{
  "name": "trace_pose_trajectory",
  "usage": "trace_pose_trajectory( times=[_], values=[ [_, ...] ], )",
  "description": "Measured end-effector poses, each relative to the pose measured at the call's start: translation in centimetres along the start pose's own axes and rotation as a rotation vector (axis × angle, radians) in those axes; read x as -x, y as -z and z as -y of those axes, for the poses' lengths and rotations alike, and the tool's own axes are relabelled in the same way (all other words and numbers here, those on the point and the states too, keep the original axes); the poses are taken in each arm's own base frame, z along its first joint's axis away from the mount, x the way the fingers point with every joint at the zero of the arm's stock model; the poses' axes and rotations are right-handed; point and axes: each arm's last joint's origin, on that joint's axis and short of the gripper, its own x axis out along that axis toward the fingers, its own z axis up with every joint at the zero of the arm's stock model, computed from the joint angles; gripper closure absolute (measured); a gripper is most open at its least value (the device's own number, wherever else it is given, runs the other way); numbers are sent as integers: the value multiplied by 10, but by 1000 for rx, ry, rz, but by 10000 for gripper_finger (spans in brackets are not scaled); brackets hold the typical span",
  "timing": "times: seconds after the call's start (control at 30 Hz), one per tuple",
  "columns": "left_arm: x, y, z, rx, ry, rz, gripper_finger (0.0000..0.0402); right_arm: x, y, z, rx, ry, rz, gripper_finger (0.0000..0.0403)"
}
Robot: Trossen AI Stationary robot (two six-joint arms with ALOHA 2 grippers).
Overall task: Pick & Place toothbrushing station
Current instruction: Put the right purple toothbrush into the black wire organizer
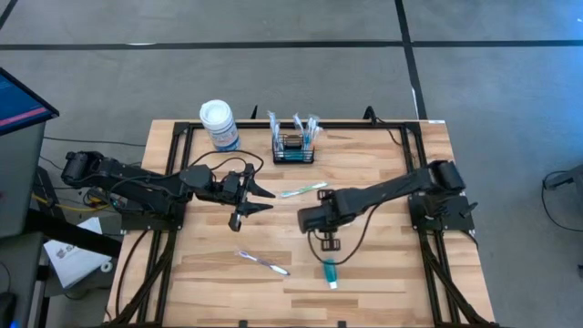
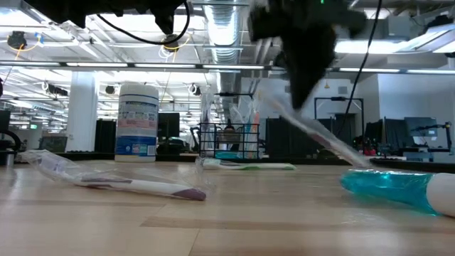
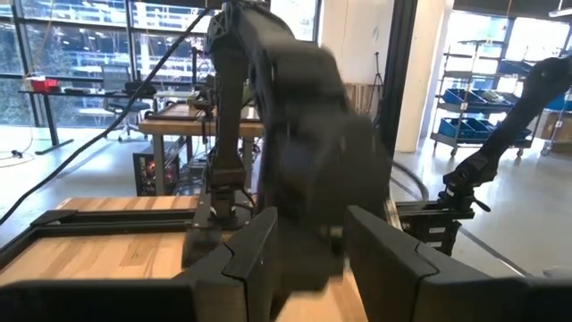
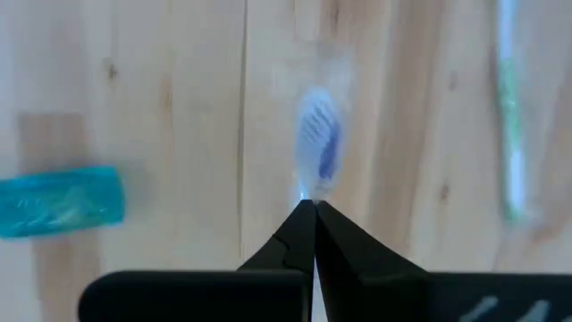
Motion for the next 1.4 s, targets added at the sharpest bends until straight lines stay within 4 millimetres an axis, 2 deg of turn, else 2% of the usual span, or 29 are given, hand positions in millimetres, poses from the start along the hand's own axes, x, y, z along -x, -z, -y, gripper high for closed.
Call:
trace_pose_trajectory(
  times=[0.07, 0.33, 0.5, 0.73, 1.03, 1.4],
  values=[
    [0, 0, 0, 0, 0, -3, 274, 18, -3, 2, 5, -10, 72, 403],
    [0, 1, 0, -18, 0, -6, 274, 88, 10, 19, -35, 33, 303, 403],
    [0, 0, 0, -25, 0, -3, 274, 116, 16, 24, -49, 21, 446, 403],
    [0, 0, 0, -25, 0, -4, 274, 131, 16, 26, -17, 24, 555, 403],
    [0, 0, 0, -26, -4, 5, 274, 137, 7, 26, -36, 15, 661, 403],
    [0, -1, -3, -57, -96, 13, 274, 141, 2, 29, -47, 16, 728, 403]
  ],
)
